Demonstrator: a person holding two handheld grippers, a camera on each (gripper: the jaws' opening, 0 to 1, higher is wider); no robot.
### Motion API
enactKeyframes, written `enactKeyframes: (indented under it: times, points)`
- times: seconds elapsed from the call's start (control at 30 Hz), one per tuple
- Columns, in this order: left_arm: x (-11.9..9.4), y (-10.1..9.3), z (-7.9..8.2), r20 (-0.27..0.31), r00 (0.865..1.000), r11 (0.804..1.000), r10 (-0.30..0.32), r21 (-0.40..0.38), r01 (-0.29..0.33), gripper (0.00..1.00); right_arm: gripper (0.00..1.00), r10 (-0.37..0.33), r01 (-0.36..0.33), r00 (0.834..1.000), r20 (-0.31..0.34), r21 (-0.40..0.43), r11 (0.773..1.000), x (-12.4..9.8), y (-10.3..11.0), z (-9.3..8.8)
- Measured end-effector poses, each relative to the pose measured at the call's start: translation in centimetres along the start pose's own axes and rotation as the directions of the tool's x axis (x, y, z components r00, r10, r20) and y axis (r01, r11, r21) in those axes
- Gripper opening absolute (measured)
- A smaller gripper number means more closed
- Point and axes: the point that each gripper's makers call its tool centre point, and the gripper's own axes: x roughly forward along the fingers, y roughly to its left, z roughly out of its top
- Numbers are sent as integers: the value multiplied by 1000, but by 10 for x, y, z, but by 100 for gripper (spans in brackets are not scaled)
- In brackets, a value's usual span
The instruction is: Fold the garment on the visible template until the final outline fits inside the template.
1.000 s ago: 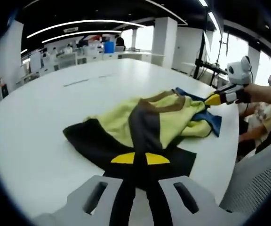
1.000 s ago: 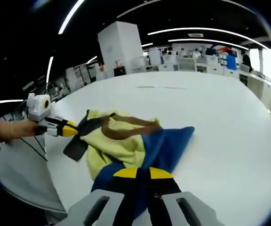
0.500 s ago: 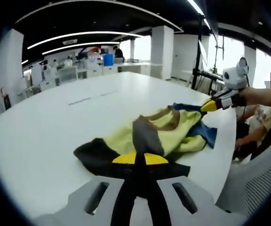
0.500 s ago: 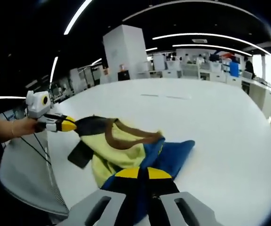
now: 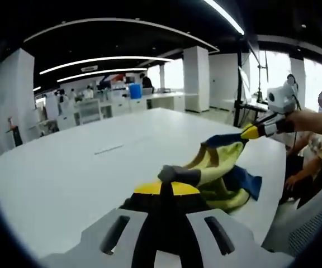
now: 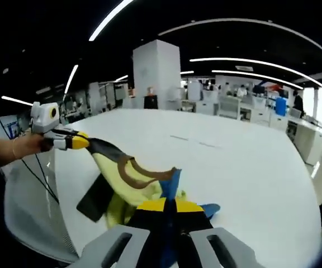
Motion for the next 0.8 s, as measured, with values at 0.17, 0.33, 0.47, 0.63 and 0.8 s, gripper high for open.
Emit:
enactKeyframes:
  times: [0.17, 0.33, 0.47, 0.63, 0.8]
  points:
    - [3, 15, 19, 51, 998, 999, 35, -28, -34, 1, 0, -2, 2, 1000, 25, -26, 1000, 6, -7, 19]
    - [14, 30, 34, 86, 994, 996, 65, -64, -60, 1, 0, -18, 20, 999, 42, -42, 999, 16, -21, 37]
    - [25, 40, 41, 100, 992, 995, 76, -69, -69, 0, 0, -37, 39, 997, 68, -37, 999, 29, -36, 52]
    - [42, 52, 43, 93, 991, 993, 93, -87, -85, 0, 0, -57, 57, 995, 77, -4, 998, 45, -52, 60]
    - [59, 67, 40, 73, 990, 992, 124, -38, -122, 0, 0, -71, 69, 994, 85, 29, 997, 64, -68, 67]
